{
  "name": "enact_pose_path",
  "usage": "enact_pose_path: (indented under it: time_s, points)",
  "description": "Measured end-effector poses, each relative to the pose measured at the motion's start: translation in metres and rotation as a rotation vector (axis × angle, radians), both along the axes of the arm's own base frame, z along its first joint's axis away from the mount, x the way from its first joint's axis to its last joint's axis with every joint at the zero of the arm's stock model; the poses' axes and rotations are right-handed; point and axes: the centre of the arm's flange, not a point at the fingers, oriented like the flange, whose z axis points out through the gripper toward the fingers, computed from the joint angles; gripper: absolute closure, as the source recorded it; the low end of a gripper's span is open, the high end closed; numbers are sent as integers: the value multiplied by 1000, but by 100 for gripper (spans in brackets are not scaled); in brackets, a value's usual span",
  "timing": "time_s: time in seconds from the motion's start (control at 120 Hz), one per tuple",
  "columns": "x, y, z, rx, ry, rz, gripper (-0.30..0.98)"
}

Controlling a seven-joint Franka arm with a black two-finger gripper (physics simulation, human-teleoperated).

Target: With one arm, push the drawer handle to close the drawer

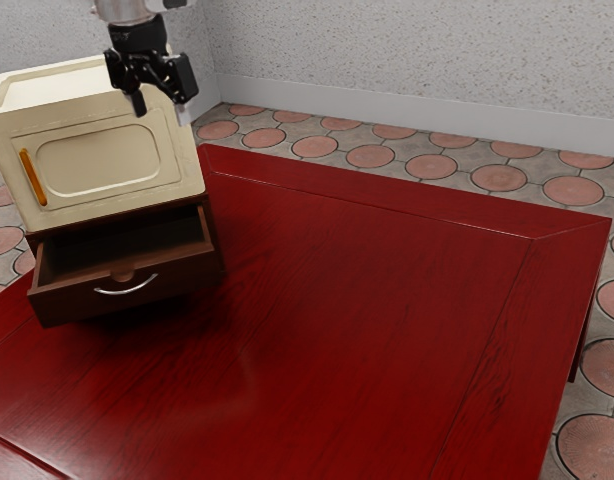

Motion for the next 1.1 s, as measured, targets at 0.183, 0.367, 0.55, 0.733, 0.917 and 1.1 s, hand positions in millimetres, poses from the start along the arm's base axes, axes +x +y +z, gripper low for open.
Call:
enact_pose_path:
  time_s: [0.183,0.367,0.55,0.733,0.917,1.1]
  points:
    - [-3,1,-2,-3,23,-32,0]
    - [-75,-20,112,14,-151,-38,0]
    - [-130,-110,146,98,-174,-5,0]
    - [-190,-70,-44,183,39,322,1]
    - [-186,-66,-148,150,11,498,30]
    - [-181,-41,-196,139,-32,695,60]
